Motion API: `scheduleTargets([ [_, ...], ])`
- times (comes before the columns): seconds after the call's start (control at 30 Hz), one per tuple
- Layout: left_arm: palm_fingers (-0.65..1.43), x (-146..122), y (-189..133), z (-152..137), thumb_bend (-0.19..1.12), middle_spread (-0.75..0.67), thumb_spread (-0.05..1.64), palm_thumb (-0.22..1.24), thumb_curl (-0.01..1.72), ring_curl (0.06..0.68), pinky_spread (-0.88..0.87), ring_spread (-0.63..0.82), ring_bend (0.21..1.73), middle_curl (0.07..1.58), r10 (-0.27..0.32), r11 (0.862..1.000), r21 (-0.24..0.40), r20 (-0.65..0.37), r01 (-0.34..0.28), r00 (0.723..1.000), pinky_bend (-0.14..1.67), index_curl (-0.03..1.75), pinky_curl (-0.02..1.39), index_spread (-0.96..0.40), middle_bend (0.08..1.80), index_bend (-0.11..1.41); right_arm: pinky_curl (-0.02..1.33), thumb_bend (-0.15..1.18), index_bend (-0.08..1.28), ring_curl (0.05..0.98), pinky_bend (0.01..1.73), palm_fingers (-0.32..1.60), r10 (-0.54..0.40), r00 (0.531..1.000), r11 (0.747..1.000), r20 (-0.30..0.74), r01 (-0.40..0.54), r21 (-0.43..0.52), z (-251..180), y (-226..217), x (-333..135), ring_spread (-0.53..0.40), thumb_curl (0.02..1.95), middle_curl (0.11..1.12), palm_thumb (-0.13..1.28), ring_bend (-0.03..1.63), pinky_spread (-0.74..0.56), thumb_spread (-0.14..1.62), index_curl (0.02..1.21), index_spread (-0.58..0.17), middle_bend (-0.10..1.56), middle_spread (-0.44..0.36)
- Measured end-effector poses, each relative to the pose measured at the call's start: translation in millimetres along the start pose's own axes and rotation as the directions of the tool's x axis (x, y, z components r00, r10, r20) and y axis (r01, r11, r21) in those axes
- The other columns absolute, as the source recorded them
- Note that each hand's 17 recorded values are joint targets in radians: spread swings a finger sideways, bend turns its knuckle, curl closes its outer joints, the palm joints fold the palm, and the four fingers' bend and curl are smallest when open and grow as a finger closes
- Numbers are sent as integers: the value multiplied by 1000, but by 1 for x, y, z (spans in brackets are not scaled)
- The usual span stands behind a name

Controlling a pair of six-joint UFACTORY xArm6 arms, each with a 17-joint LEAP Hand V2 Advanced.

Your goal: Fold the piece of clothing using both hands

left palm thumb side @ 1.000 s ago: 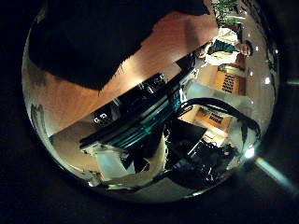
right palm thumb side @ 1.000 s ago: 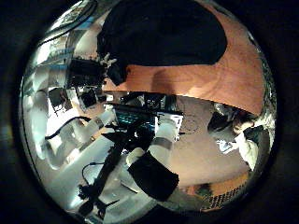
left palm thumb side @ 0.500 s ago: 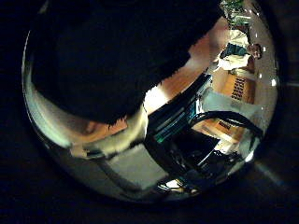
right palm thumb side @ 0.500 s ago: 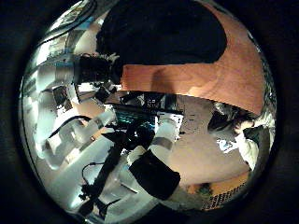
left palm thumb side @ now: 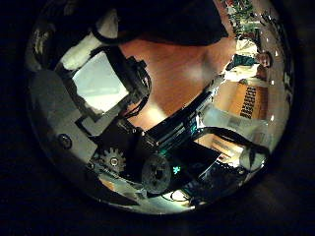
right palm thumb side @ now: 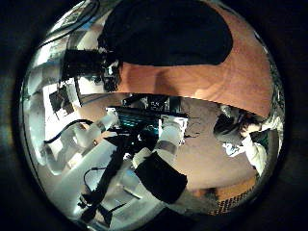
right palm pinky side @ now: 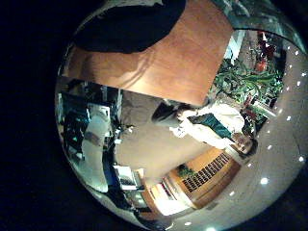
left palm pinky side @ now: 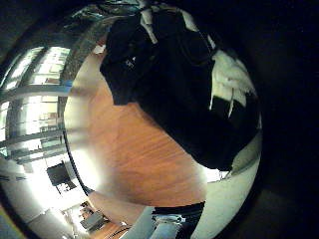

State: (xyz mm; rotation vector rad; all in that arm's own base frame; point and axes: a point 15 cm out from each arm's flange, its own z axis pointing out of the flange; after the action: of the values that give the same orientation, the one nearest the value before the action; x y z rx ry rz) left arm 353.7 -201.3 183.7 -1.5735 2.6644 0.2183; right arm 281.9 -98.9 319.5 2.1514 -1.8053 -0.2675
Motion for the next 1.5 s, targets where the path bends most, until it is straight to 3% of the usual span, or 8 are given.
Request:
scheduleTargets([
  [0.13,1119,-3,-12,-35,-3,-472,1084,789,496,525,-542,-423,1414,937,15,1000,-14,4,-15,1000,1258,673,663,-547,991,731,253,-1,148,253,480,188,-7,1000,998,21,8,-60,24,-1,-6,167,206,366,361,480,369,1351,283,-306,210,32],
  [0.37,1071,-8,-22,-87,-15,-518,1068,784,537,540,-548,-415,1459,987,32,988,-149,-29,-36,999,1289,814,688,-621,1030,743,258,-9,145,269,487,198,-14,999,988,50,22,-153,58,-8,-17,123,233,372,436,523,348,1312,272,-302,224,16],
  [0.63,1048,-16,-24,-96,-17,-549,1067,771,561,539,-549,-409,1477,1018,23,964,-264,-73,-41,997,1302,955,702,-675,1021,685,267,-16,148,274,516,166,14,1000,1000,5,-14,-28,71,-46,-14,106,254,375,445,534,333,1243,265,-277,229,21],
  [1.03,1056,-22,-23,-100,-15,-580,1071,765,578,532,-549,-408,1475,1049,31,959,-277,-89,-54,996,1295,1127,711,-730,993,572,263,-11,166,271,511,172,58,998,996,-24,-56,68,91,-87,-12,107,285,377,493,525,323,1195,276,-258,239,18],
  [1.13,1059,-25,-20,-102,-16,-586,1073,762,581,530,-550,-408,1473,1055,34,958,-280,-96,-60,995,1291,1162,712,-740,987,548,246,-10,184,269,468,270,66,997,995,-25,-64,72,93,-96,-11,61,294,392,520,546,313,1188,287,-250,290,-16],
  [1.23,1063,-29,-19,-104,-17,-592,1078,755,582,529,-551,-408,1472,1061,34,958,-280,-100,-61,994,1288,1194,713,-748,980,527,221,-5,193,307,446,561,77,997,994,-25,-75,86,92,-99,-10,-85,304,430,571,704,177,1190,305,-284,389,-100],
  [1.37,1068,-34,-16,-106,-15,-598,1082,751,585,527,-552,-408,1469,1068,33,957,-283,-106,-62,994,1283,1230,715,-758,971,502,289,-1,227,400,727,1131,83,996,983,-35,-76,168,82,-115,-4,-231,318,524,649,957,-198,1182,348,-377,550,-211],
  [1.5,1068,-36,-13,-111,-15,-604,1084,754,586,526,-553,-412,1469,1074,42,958,-277,-110,-71,993,1281,1263,717,-765,966,467,417,11,469,495,983,1330,86,995,977,-44,-76,198,75,-117,-1,-263,338,653,746,1069,-290,1168,489,-443,762,-266],
])
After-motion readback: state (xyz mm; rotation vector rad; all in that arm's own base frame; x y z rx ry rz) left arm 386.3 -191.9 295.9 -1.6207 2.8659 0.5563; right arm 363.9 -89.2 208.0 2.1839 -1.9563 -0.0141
